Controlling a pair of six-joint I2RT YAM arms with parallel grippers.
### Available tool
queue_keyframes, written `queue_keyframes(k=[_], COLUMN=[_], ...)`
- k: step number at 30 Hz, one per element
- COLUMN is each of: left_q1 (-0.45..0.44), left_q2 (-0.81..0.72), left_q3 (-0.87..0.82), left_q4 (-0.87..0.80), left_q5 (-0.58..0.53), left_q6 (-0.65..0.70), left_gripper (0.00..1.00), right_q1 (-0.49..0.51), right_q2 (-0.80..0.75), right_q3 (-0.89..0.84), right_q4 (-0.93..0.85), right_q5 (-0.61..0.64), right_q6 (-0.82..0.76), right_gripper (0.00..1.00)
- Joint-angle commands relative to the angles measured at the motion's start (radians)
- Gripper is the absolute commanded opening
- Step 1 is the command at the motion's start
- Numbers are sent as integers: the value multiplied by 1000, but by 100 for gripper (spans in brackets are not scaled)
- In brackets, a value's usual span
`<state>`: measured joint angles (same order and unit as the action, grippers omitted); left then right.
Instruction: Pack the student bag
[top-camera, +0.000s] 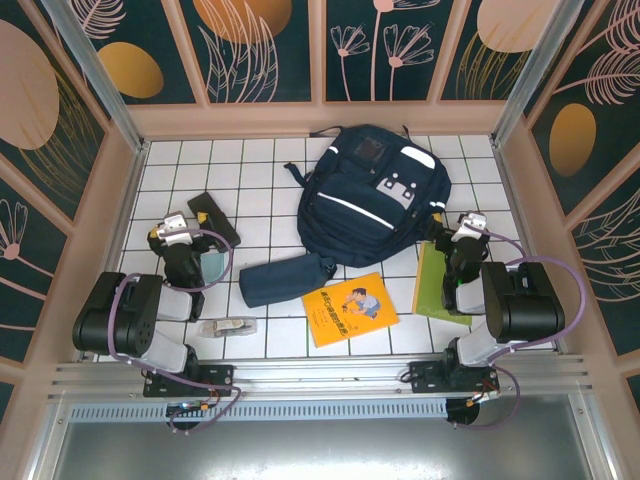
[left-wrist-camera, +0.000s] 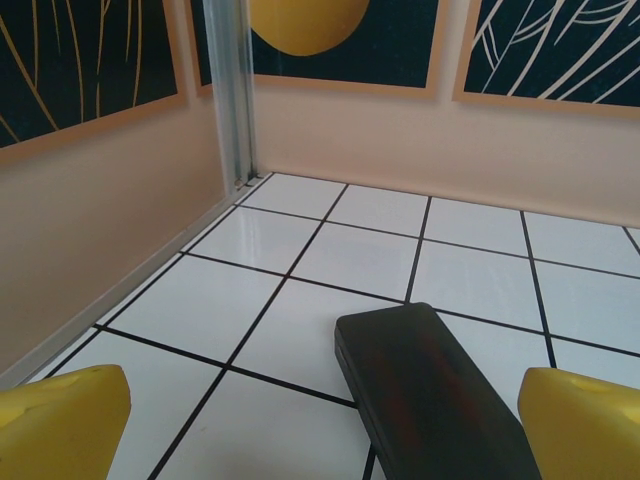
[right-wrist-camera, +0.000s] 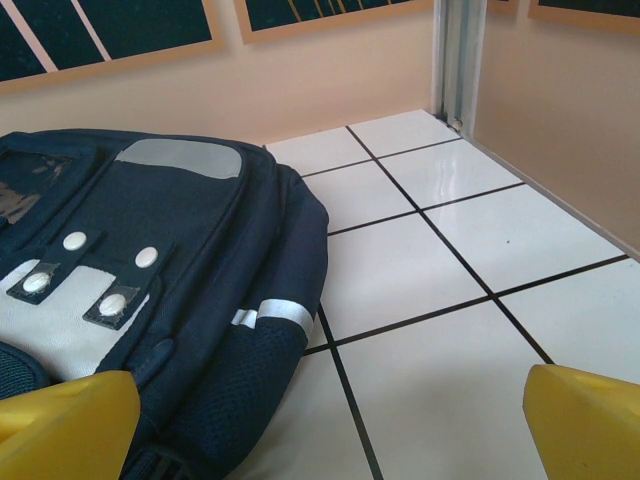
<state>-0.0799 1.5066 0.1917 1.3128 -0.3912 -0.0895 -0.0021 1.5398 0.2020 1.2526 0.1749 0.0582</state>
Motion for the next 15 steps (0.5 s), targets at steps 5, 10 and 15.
queue_keyframes(k=[5,10,15], left_q1=[4,4,-26], left_q2=[-230,-295,-217], left_q3=[181,335,403], left_q4=[-421,-659,-767], left_q5=[14,102,294], left_q6=[-29,-309,-610], left_gripper=[99,99,98], right_q1=[37,67,75], right_q2=[-29,-81,-322], right_q3=[-14,-72,199], right_q4=[69,145,-568], right_q5=[45,91,131], right_q6=[-42,-70,36], right_gripper=[99,99,99])
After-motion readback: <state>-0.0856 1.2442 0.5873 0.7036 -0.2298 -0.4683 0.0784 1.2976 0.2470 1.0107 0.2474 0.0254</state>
